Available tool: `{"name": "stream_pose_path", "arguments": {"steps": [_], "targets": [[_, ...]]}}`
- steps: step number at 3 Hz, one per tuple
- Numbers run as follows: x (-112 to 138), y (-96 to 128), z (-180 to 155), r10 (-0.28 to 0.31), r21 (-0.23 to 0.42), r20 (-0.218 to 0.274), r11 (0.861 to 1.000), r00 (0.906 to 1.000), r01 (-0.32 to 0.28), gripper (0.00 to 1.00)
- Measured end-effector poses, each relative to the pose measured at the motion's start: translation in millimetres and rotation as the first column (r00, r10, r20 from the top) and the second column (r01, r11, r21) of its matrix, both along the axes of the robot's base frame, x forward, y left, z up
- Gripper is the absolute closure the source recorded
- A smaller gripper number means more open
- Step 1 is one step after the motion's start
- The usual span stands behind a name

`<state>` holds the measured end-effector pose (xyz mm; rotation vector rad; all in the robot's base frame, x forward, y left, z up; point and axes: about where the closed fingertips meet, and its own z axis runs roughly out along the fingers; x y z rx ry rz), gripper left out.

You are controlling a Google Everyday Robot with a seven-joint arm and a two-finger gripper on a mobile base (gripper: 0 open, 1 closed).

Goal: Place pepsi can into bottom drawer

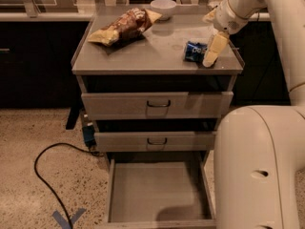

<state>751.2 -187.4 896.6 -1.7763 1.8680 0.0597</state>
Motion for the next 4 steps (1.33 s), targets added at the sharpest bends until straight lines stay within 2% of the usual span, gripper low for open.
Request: {"name": "stream_pose_path", "arguments": {"steps": [1,4], "targets": [[7,9,-21,0.004,0.030,-0.040,1.000,0.9992,-0.003,0.00],[18,12,-50,-0.027,0.069,-0.088,0.997,0.9958,0.033,0.00]]}}
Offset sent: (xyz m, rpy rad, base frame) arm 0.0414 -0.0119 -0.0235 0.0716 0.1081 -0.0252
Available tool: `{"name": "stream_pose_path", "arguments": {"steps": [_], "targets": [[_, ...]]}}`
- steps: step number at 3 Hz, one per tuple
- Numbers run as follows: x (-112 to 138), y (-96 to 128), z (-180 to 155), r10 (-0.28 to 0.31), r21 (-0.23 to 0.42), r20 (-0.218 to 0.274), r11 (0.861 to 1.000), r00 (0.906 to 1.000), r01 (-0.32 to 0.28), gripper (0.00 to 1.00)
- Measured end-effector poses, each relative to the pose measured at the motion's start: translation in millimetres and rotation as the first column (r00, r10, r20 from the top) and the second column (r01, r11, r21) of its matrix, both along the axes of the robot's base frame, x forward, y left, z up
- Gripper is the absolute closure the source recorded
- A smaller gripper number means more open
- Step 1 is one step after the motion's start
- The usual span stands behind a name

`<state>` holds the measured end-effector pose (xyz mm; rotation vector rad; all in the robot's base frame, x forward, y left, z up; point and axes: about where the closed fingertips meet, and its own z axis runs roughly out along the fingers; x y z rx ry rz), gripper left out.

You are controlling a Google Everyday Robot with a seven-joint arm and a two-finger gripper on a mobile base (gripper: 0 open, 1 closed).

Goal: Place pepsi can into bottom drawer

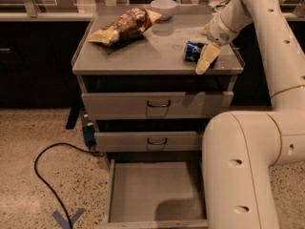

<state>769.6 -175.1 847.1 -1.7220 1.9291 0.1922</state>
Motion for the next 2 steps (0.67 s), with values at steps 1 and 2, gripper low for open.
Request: {"name": "stream_pose_path", "arguments": {"steps": [1,2], "targets": [[-0.7,0.7,-8.3,-0.006,-0.002,-0.025,1.000,0.9997,0.006,0.00],[-0.7,0.7,-8.3,-0.006,-0.002,-0.025,1.000,0.9997,0.006,0.17]]}}
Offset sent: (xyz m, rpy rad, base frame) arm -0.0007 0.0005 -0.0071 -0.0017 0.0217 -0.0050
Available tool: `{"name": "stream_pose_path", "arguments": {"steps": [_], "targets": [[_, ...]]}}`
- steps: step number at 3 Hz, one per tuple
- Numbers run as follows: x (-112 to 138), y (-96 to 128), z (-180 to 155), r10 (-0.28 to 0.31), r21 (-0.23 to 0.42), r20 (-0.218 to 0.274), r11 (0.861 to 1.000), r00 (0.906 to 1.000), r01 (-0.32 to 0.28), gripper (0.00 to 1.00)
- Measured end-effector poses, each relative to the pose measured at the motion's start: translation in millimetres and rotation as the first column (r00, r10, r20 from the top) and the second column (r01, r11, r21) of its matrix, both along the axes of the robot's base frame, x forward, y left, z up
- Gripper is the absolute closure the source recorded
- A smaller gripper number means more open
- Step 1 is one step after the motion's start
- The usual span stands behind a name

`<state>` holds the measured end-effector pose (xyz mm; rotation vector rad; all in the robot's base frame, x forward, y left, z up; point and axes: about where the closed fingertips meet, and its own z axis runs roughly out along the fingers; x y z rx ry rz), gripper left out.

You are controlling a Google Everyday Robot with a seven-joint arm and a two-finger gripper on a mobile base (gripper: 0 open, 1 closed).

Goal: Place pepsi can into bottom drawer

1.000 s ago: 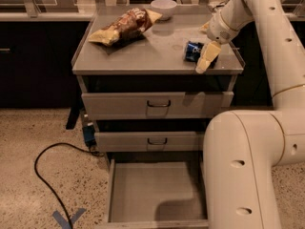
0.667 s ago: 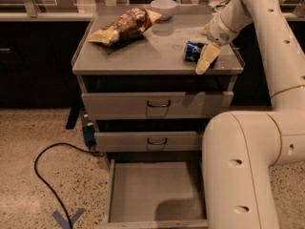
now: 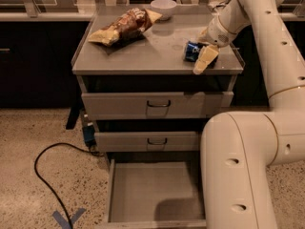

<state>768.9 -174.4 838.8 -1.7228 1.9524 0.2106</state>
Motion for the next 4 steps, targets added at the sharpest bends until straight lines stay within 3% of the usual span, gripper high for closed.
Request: {"name": "stream_pose_path", "arguments": {"steps": [2,3,4], "targets": [[0,0,0,0.000,0.000,0.000,1.000,1.0000,0.000,0.65],[5,10,5,0.046,0.041,0.048,0.998,0.9978,-0.048,0.89],[-5,27,4,0.128,0.095,0.064,0.986,0.9897,-0.134,1.00]]}}
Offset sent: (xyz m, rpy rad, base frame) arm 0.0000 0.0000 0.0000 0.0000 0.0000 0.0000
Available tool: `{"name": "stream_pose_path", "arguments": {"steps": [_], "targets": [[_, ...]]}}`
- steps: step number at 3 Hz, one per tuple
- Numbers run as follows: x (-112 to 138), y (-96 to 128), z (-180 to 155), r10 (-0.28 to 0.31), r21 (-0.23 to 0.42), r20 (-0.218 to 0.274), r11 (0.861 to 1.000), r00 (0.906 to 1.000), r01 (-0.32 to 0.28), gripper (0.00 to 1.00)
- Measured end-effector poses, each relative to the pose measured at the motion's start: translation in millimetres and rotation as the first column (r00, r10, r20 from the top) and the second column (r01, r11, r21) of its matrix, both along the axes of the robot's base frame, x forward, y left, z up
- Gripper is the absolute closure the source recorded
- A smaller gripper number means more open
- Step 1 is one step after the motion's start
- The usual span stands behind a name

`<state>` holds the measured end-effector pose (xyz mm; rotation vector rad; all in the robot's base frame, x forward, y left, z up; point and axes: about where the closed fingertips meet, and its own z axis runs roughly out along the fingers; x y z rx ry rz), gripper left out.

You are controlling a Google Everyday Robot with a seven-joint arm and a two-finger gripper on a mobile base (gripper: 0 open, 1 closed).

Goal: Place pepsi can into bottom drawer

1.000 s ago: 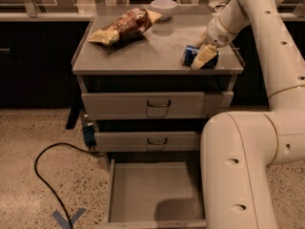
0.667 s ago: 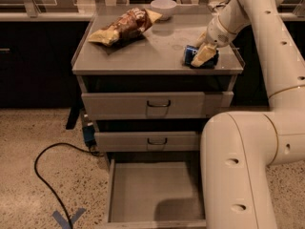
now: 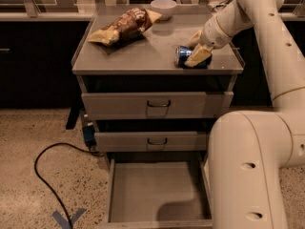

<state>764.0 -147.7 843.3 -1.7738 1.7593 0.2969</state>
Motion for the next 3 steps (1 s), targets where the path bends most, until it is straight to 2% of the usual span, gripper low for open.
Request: {"name": "stream_pose_path", "arguments": {"steps": [1,2,3], "targets": [[-19,1,25,0.038,0.021,0.061,0.999,0.9975,-0.039,1.00],[-57,-10,81,0.016,0.027,0.170,0.999,0.9853,-0.021,1.00],[-136,8,84,0.042,0.022,0.210,0.999,0.9767,-0.048,1.00]]}}
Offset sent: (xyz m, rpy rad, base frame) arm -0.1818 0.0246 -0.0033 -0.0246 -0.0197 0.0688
